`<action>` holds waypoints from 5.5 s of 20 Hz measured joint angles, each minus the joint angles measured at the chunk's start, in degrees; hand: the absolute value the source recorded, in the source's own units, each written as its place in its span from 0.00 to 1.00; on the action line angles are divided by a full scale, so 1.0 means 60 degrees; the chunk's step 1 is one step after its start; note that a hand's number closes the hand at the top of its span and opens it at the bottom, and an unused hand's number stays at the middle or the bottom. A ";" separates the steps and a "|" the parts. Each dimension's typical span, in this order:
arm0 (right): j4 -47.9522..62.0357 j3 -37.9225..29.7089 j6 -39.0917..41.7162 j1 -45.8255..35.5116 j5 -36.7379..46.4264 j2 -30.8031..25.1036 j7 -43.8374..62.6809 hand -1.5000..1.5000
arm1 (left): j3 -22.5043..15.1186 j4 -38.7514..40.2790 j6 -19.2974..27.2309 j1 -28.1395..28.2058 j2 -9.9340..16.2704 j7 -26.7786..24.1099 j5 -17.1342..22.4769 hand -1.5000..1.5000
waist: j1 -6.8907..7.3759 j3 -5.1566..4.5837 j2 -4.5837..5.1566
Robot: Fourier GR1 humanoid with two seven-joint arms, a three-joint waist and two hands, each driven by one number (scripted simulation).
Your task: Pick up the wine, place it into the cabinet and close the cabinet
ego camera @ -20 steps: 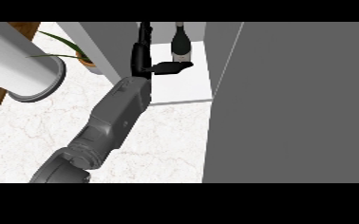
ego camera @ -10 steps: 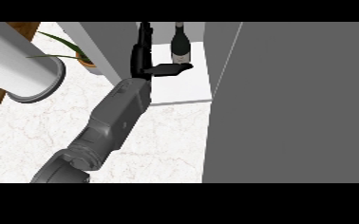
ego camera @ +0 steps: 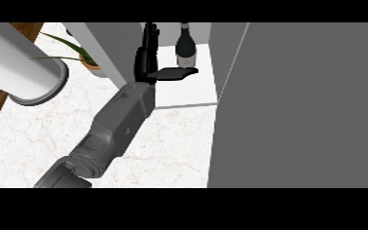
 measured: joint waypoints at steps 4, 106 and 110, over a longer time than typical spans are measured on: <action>-0.0018 0.0054 -0.0110 0.0077 0.0074 0.0007 -0.0081 0.00 | -0.0712 -0.0627 0.0111 0.0446 0.0009 0.0216 0.0514 0.00 | 0.0054 0.0003 -0.0054; 0.1175 0.6930 -0.5221 -0.3314 0.1362 -0.1634 0.1170 1.00 | -0.0092 -1.7488 -0.1451 1.3022 0.6924 0.4360 0.4066 0.00 | 0.1007 -0.0028 -0.0065; 0.2663 0.6207 -0.5612 -0.4993 0.0600 -0.0826 0.0975 1.00 | -0.0283 -1.7470 -0.1339 1.2825 0.6731 0.4450 0.3919 0.00 | 0.1118 -0.0022 -0.0035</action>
